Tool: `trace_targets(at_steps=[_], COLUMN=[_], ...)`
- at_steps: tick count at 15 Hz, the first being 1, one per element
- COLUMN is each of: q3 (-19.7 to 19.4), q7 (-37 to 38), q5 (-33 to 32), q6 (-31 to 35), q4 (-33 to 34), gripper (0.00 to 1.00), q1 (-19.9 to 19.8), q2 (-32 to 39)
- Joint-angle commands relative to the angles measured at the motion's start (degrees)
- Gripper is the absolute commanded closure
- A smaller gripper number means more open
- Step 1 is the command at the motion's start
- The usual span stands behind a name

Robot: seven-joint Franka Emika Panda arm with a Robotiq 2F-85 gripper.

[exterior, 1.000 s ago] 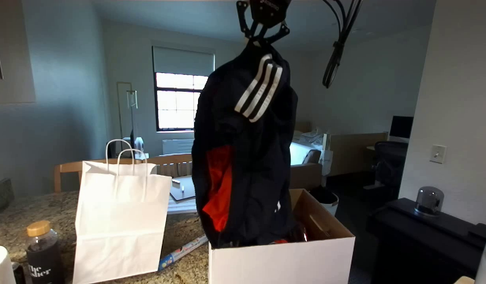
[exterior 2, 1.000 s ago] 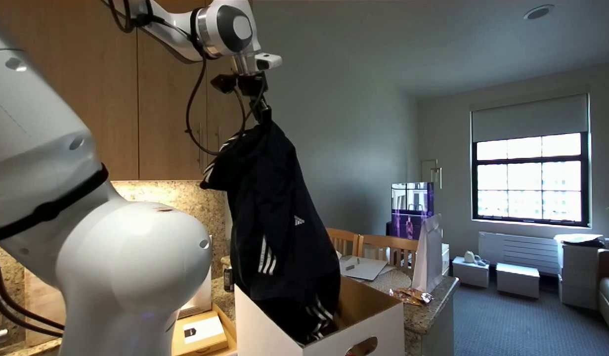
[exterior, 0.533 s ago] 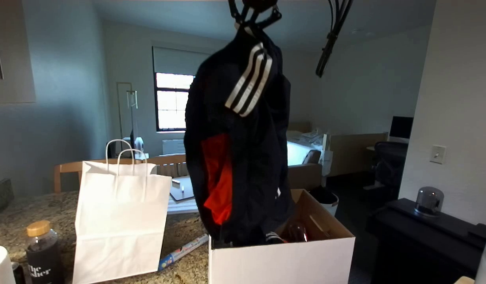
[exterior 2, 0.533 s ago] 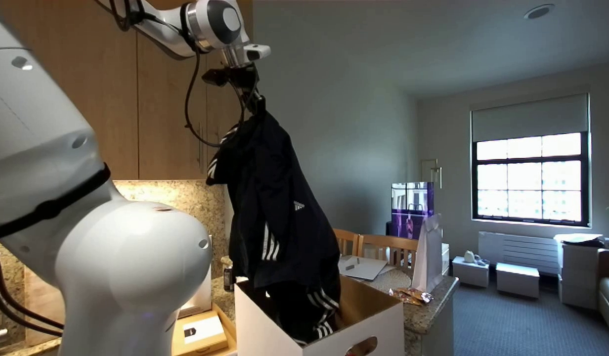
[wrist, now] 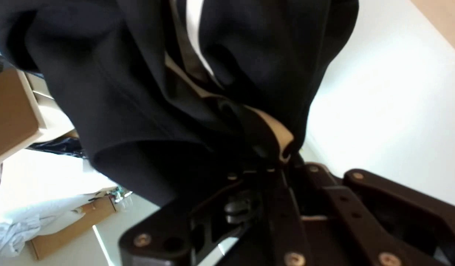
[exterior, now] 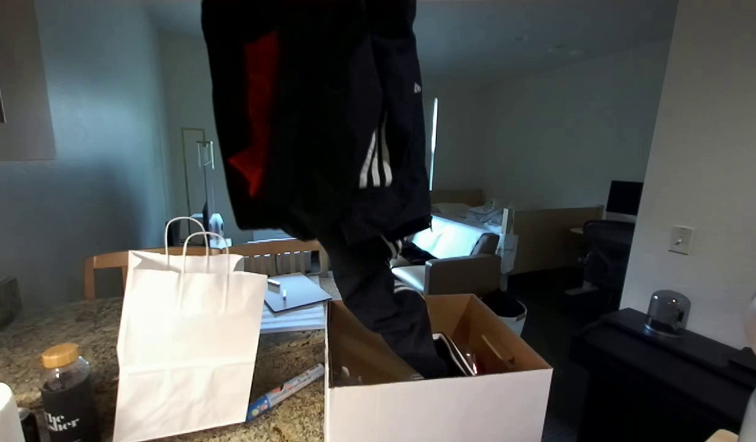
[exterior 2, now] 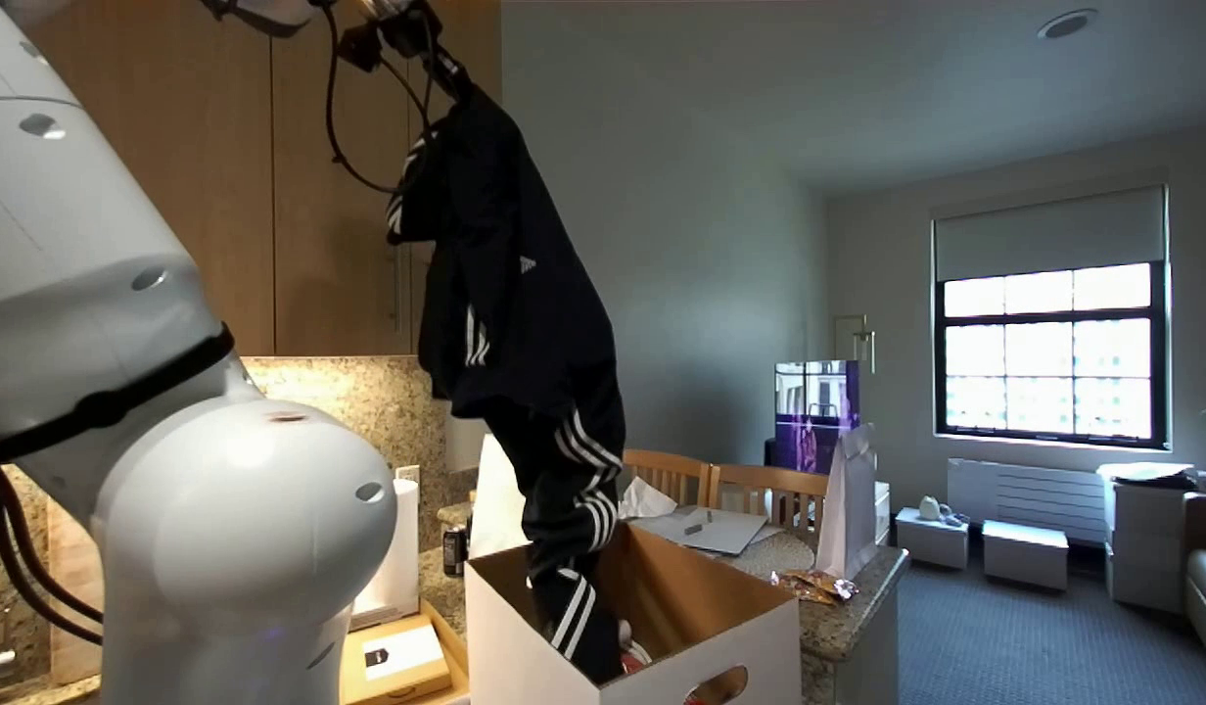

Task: Take the jacket out of the white storage box

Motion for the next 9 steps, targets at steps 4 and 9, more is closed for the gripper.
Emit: trace_targets(at_steps=[4, 9], q3=[14.09, 18.32], q7=[8.68, 6.31], q5=[-9.80, -7.07], q6=[-6.45, -6.26], q4=[24.34, 20.71], gripper=[0.98, 0.98], q1=[-9.90, -9.27], q2=[6.53, 12.42])
